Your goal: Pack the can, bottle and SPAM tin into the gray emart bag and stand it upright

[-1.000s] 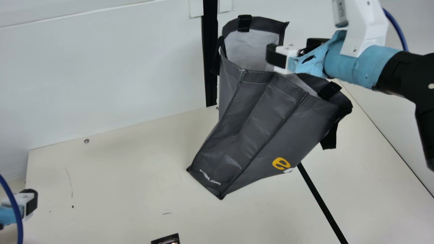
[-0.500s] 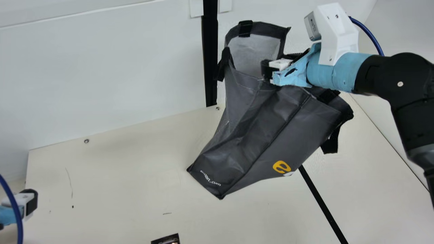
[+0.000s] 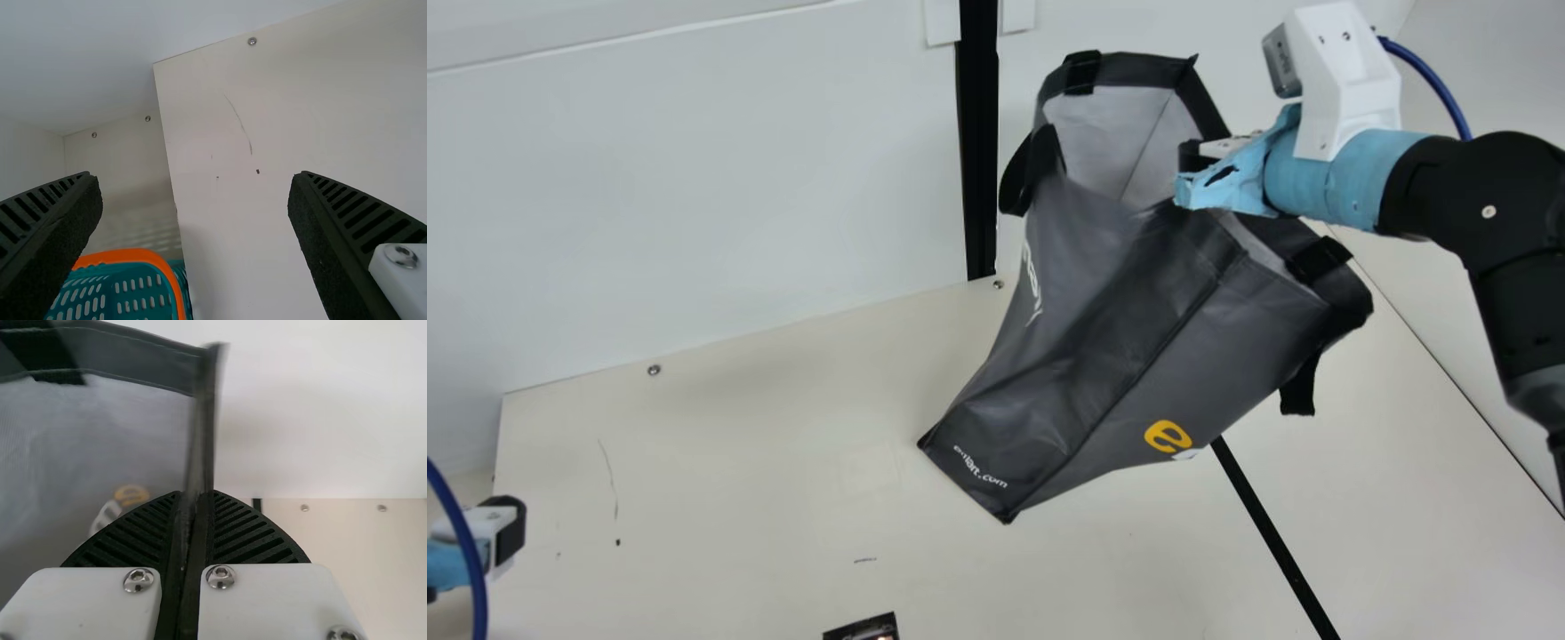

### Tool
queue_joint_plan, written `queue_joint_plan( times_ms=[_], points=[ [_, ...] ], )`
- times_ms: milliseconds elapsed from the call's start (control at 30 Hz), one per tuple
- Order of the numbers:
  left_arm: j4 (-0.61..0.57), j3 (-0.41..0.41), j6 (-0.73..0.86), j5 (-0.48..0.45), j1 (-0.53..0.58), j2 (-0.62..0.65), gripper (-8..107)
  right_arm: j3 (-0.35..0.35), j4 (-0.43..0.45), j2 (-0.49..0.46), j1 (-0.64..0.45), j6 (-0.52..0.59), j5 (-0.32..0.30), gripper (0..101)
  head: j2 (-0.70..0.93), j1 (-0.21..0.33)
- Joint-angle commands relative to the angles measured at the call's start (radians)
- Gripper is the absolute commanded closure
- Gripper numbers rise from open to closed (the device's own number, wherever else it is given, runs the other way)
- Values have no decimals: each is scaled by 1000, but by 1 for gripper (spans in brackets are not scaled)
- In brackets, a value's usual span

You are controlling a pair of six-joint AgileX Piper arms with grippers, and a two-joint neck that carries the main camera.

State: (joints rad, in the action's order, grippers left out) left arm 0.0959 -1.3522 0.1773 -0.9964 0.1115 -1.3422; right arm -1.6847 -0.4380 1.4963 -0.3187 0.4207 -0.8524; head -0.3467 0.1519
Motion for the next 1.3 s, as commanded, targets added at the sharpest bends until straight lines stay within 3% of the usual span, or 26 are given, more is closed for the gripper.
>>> queue_joint_plan(
  times_ms=[0,533,1267],
  points=[
    [0,0,0,0,0,0,9,-6,15,1,-10,-9,14,101,-2,23],
    [0,0,0,0,0,0,9,-66,162,10,-133,-58,54,101,-2,23],
    [0,0,0,0,0,0,9,-186,315,65,-368,-32,51,101,-2,23]
  ],
)
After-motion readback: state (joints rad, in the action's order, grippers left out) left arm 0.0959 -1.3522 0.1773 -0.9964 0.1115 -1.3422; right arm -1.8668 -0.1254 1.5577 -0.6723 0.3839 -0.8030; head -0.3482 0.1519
